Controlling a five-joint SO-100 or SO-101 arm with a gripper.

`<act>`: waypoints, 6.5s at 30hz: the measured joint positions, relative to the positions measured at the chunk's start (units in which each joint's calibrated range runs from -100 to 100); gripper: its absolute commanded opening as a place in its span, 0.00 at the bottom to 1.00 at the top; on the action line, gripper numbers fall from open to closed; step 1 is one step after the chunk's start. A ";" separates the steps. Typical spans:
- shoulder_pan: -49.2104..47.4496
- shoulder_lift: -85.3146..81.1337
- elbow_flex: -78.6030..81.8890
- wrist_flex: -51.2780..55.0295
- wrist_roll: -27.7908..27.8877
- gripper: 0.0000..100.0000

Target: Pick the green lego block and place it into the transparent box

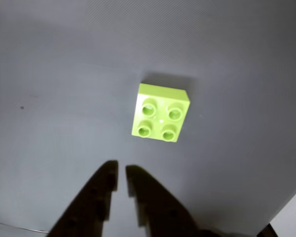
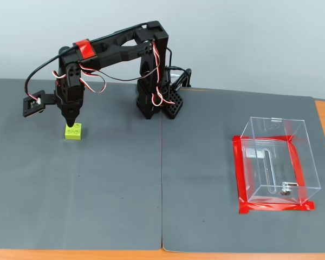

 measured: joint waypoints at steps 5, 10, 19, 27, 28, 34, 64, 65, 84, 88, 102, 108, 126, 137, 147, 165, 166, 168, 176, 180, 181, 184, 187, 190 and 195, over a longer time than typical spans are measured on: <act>1.62 0.17 0.09 0.00 0.00 0.22; 1.55 0.17 1.08 0.00 0.00 0.34; 1.40 1.61 1.26 -6.16 0.00 0.35; 1.25 5.35 1.26 -10.23 0.00 0.34; 0.96 5.44 1.26 -10.23 0.00 0.34; -0.74 5.44 1.35 -10.41 0.00 0.34; -1.55 5.44 13.74 -18.47 0.00 0.34; -1.55 5.44 14.10 -19.25 0.00 0.34; 0.29 9.01 14.46 -20.56 0.00 0.34; 0.29 9.01 14.46 -20.56 0.00 0.34; 0.29 9.01 14.46 -20.56 0.00 0.11; 0.29 9.01 14.46 -20.56 0.00 0.10; 2.36 -7.90 14.46 -20.47 0.05 0.10; -2.87 -23.96 13.83 -20.38 0.20 0.10; -17.32 -32.37 7.27 -20.38 0.20 0.10; -54.09 -41.12 6.92 -20.21 0.15 0.10; -57.26 -41.21 6.92 -20.21 -0.10 0.10; -63.01 -41.29 6.92 -20.21 -0.10 0.10; -79.73 -41.29 6.92 -20.21 -0.05 0.10; -85.63 -41.29 6.92 -20.21 -0.05 0.10; -86.74 -41.29 6.92 -20.21 -0.05 0.10; -89.09 -41.29 6.92 -20.21 -0.05 0.10; -91.16 -39.93 6.74 -20.21 -0.05 0.10; -92.26 -36.19 5.03 -20.21 -0.05 0.10; -91.97 -28.29 -0.99 -20.21 -0.05 0.10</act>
